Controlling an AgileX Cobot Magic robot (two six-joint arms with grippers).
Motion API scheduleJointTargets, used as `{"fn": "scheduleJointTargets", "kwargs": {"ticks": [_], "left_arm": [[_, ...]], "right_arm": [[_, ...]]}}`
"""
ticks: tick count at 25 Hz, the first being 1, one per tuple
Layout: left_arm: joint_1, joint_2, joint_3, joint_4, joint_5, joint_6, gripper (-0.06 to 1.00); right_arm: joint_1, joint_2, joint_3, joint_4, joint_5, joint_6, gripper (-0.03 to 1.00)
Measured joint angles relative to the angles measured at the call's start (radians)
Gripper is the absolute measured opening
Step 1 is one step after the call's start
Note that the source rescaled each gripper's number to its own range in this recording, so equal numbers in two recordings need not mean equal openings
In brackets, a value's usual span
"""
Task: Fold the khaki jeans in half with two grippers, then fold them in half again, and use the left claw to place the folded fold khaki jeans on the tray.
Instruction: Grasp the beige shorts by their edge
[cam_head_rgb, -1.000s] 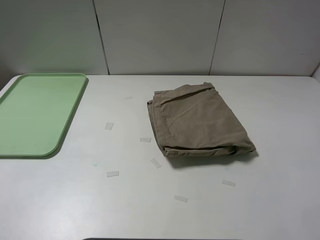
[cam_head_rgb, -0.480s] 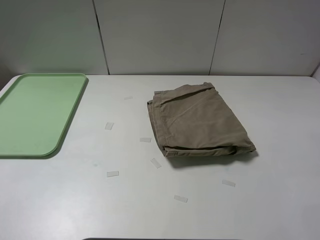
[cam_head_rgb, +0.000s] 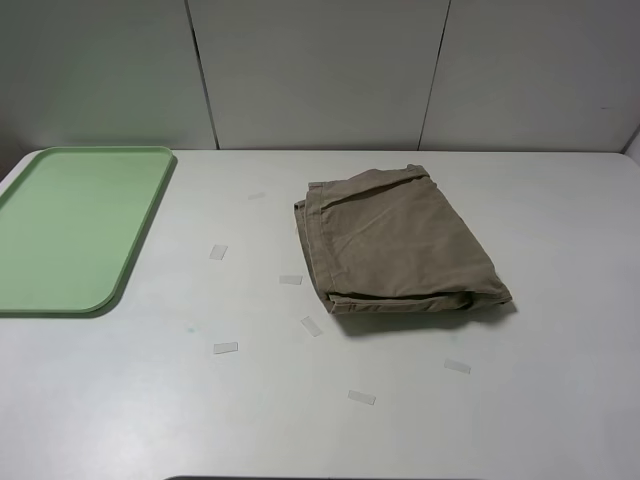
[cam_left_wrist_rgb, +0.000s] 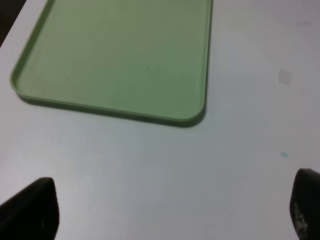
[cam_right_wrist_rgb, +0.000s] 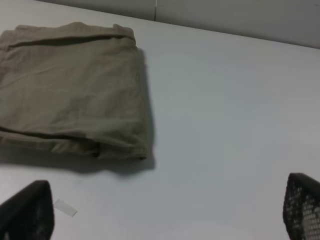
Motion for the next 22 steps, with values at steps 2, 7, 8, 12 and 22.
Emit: {"fn": "scheduleJointTargets", "kwargs": {"ticks": [2,7,8,12,22], "left_arm": [[0.000,0.000,0.000,0.000,0.000,0.000,0.91],[0.000,0.000,0.000,0.000,0.000,0.000,0.91],[0.000,0.000,0.000,0.000,0.000,0.000,0.91],[0.000,0.000,0.000,0.000,0.000,0.000,0.91],[0.000,0.000,0.000,0.000,0.000,0.000,0.91]], "right_arm": [[0.000,0.000,0.000,0.000,0.000,0.000,1.00],[0.000,0.000,0.000,0.000,0.000,0.000,1.00],[0.000,0.000,0.000,0.000,0.000,0.000,1.00],[0.000,0.000,0.000,0.000,0.000,0.000,1.00],[0.000,0.000,0.000,0.000,0.000,0.000,1.00]]}}
